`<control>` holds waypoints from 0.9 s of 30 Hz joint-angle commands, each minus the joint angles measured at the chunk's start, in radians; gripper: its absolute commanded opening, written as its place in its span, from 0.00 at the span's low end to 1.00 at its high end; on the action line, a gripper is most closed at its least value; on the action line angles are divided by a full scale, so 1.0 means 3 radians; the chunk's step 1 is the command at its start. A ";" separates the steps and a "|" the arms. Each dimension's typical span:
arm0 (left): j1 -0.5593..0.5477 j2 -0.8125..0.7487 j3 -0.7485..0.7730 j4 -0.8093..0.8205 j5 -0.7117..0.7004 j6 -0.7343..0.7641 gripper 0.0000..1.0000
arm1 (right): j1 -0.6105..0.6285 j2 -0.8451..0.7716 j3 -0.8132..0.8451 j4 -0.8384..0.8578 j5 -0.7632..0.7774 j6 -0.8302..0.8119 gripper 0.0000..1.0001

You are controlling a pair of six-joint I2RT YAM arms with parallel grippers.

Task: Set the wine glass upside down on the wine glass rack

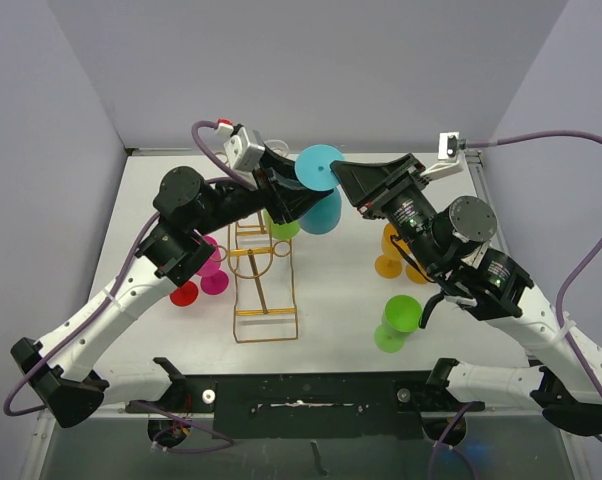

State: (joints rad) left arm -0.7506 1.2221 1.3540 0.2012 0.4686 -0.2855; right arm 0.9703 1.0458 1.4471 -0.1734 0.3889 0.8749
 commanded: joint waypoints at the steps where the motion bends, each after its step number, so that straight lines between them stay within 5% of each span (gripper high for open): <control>1: -0.0024 -0.0085 0.0058 0.0114 0.0077 -0.0168 0.38 | 0.0012 -0.0034 0.0173 -0.0068 0.0306 0.0052 0.00; 7: -0.0024 -0.0187 -0.0021 0.0069 0.0019 -0.0218 0.54 | 0.0011 -0.0060 0.0254 -0.0269 0.0499 0.0141 0.00; 13: -0.0024 -0.0397 -0.0227 0.0032 -0.0312 -0.0218 0.58 | 0.0009 -0.0162 0.0216 -0.0480 0.0728 0.0297 0.00; 27: -0.0014 -0.1231 -0.0656 -0.0595 -0.2323 -0.0362 0.58 | -0.0015 -0.0210 -0.0234 -0.0740 0.0665 0.0733 0.00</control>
State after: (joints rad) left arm -0.7536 0.9169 1.1801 0.0807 0.0105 -0.3744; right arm 0.9695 0.9726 1.3949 -0.4240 0.5957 1.0412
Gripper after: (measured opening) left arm 0.575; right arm 0.039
